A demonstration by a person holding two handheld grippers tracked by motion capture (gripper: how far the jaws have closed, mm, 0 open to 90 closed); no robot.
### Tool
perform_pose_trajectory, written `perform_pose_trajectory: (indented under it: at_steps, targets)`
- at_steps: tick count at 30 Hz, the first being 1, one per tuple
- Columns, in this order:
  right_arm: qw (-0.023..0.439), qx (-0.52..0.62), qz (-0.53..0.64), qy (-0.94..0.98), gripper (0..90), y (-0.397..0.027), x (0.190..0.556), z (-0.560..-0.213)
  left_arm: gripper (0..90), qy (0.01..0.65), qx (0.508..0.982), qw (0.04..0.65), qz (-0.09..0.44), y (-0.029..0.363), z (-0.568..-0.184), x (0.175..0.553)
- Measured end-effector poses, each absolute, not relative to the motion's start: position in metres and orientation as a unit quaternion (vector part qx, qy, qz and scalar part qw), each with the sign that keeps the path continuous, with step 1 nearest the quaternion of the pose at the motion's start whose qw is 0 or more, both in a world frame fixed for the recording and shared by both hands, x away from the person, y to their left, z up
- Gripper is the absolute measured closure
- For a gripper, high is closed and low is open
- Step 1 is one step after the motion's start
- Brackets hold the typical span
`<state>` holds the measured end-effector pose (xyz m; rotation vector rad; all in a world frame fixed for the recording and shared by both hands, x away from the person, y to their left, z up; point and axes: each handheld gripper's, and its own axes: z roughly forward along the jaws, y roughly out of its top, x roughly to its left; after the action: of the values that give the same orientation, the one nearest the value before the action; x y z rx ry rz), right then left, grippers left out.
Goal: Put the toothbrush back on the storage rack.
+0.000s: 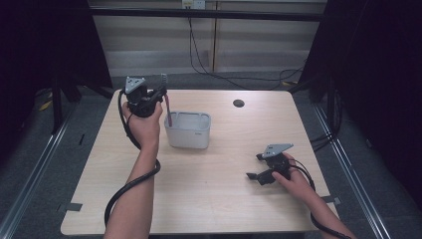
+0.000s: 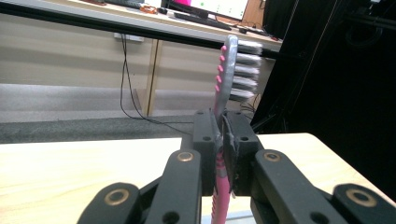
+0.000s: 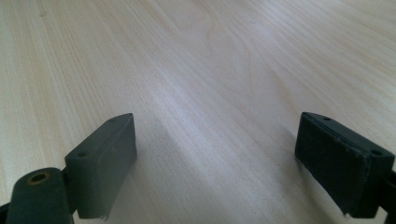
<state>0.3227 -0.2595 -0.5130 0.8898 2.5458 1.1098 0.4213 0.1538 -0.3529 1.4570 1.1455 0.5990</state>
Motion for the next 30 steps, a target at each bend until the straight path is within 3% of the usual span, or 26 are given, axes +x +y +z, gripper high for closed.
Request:
perform_pose_trajectory:
  at_steps: [30]
  targets:
    - [0.111,0.302,0.379,0.868,12.3,-0.260,0.323,-0.513,84.1,0.485,0.622,0.558,0.257,0.153,-0.367,0.417]
